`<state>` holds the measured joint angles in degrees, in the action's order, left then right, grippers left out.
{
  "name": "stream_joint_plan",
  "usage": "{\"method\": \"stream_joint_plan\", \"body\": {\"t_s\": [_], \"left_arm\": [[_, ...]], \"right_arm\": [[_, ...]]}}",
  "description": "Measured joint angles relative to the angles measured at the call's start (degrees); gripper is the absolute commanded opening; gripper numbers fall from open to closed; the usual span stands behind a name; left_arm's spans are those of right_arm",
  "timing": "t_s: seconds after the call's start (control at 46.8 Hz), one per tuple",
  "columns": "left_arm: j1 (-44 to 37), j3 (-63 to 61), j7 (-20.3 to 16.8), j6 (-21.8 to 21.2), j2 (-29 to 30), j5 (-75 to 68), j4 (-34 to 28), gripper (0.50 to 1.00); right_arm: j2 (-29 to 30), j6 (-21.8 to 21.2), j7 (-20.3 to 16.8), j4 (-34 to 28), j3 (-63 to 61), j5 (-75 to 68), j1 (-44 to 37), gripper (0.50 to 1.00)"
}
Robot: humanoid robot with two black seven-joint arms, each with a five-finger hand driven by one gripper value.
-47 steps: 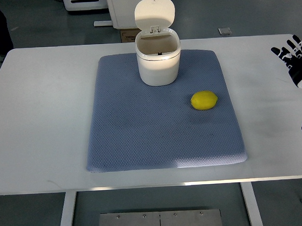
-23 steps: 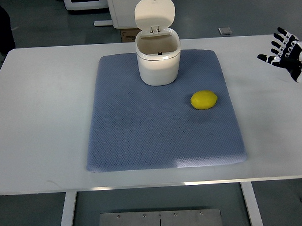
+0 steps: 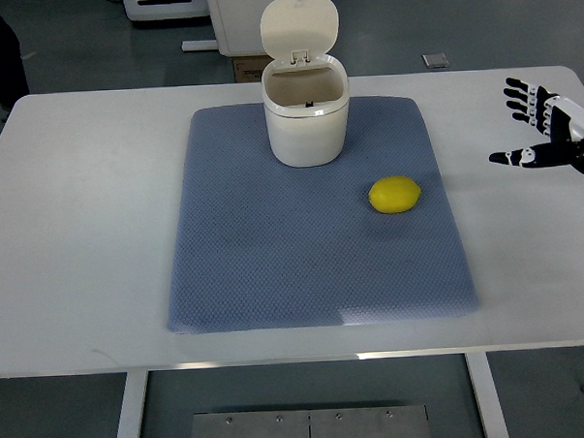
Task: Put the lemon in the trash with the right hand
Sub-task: 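Reach the open right hand toward the yellow lemon on the mat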
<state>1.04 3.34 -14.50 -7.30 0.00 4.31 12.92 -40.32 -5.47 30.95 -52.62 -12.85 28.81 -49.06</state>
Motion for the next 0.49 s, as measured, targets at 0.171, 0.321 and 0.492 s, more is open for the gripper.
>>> {"method": "stream_joint_plan", "body": {"t_s": [0.171, 0.321, 0.492], "left_arm": [[0.02, 0.00, 0.00, 0.00, 0.00, 0.00, 0.00, 1.000], [-0.04, 0.00, 0.00, 0.00, 0.00, 0.00, 0.00, 1.000], [-0.06, 0.00, 0.00, 0.00, 0.00, 0.00, 0.00, 1.000]], "right_arm": [[-0.07, 0.63, -0.04, -4.37, 0.88, 5.68, 0.06, 0.998], [0.81, 4.50, -0.11, -5.29, 6.59, 8.60, -2.37, 0.991], [3.24, 8.84, -0.04, -5.05, 16.77, 8.74, -8.46, 0.991]]}}
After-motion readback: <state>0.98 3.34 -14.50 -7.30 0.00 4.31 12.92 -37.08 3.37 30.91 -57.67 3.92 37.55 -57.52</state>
